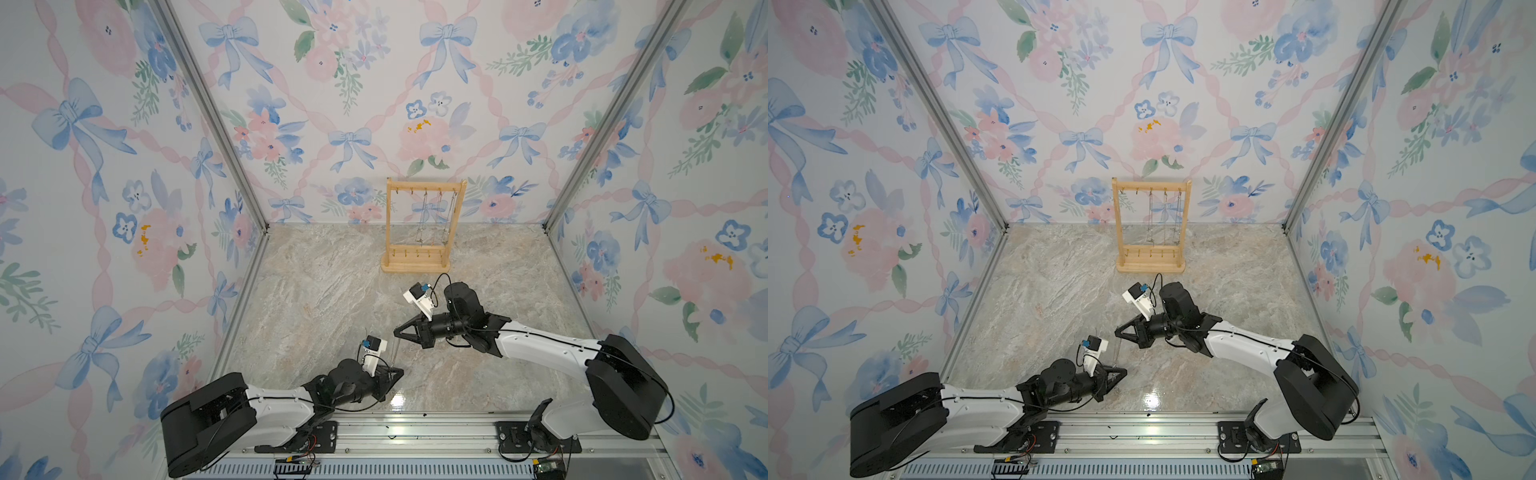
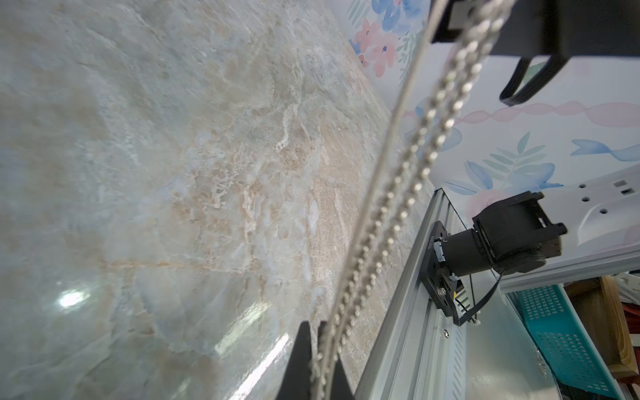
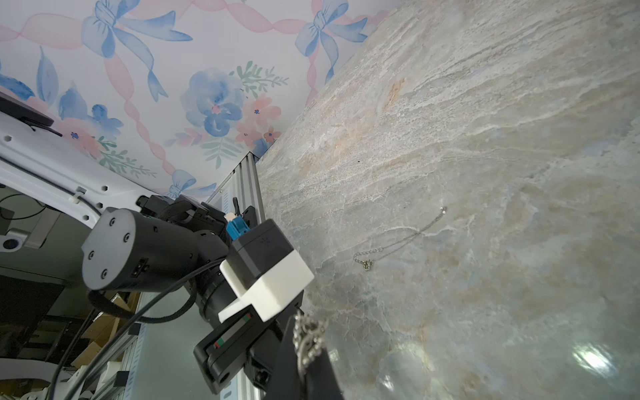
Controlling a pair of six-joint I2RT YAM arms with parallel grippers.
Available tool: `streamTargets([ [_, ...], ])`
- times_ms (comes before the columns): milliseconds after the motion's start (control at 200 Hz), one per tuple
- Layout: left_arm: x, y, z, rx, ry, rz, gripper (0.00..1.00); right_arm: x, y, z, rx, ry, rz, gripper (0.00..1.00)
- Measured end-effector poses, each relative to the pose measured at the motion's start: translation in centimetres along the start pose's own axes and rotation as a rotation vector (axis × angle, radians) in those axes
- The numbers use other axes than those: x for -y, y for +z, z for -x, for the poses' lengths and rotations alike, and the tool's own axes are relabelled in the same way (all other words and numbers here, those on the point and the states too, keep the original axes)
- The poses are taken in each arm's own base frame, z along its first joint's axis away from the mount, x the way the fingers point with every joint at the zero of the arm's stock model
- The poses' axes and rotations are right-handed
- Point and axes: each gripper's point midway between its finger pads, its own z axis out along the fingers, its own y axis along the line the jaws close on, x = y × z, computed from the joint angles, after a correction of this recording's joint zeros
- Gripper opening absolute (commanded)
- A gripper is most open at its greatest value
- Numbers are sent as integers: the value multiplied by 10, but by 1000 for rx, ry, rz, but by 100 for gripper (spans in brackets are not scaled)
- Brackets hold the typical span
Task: Take the necklace off the jewelry display stand
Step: Place the necklace at the center of the board.
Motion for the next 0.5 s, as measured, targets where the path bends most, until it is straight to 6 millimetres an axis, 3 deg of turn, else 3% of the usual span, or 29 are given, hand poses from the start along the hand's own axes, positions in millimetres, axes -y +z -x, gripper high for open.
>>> streamTargets([
  [500, -46, 26, -9, -76, 0, 235, 0, 54, 28, -6, -23, 141, -47, 0],
])
